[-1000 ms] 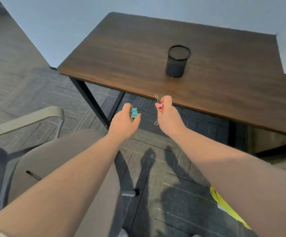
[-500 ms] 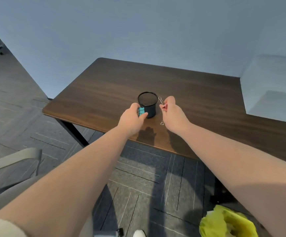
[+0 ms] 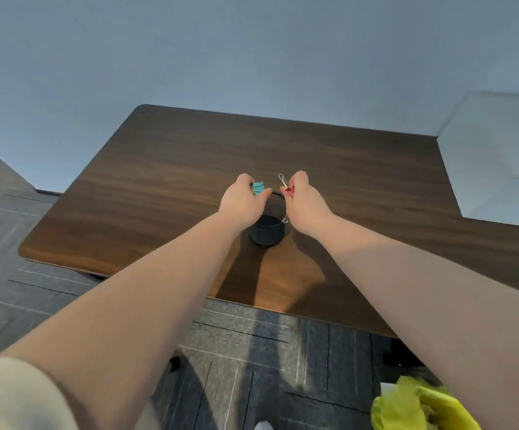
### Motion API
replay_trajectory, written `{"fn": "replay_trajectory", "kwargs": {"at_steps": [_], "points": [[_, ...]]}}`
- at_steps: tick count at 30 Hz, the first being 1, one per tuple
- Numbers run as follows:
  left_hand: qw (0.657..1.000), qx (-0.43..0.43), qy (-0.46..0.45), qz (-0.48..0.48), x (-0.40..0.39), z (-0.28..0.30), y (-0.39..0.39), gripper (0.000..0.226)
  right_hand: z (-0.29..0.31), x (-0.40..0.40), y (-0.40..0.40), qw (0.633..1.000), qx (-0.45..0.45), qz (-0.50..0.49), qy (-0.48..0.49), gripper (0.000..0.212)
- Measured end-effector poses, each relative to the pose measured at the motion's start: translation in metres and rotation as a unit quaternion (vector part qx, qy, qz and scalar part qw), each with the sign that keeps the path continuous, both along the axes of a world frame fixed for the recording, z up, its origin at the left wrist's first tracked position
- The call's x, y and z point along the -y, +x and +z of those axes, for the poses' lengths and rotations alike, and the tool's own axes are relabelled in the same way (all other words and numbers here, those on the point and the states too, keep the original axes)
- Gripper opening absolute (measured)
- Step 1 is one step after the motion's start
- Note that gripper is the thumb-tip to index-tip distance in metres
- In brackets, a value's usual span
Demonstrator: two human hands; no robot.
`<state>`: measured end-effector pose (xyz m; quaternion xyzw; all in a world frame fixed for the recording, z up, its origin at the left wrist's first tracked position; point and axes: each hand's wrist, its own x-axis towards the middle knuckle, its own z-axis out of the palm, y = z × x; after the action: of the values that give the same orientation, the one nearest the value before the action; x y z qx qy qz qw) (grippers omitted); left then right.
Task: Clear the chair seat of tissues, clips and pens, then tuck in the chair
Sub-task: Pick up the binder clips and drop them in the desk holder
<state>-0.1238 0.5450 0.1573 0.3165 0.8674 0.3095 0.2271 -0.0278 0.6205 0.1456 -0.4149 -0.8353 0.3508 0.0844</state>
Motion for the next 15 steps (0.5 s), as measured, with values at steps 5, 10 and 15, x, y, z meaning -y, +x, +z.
{"fn": "replay_trajectory", "kwargs": {"at_steps": [5,10,15], "points": [[0.998,0.037,-0.037,-0.024,-0.017,-0.011,-0.005,0.040,-0.011,-0.006,-0.013,0.999,0.006,-0.018,-0.035,0.019],[0.995,0.036,-0.062,-0.068,-0.023,-0.020,-0.007,0.032,-0.016,-0.004,-0.023,0.998,0.014,-0.010,-0.055,0.022],[0.993,0.010,-0.066,-0.094,-0.025,-0.022,-0.012,0.030,-0.017,-0.007,-0.029,0.998,0.017,-0.011,-0.066,0.008]]}}
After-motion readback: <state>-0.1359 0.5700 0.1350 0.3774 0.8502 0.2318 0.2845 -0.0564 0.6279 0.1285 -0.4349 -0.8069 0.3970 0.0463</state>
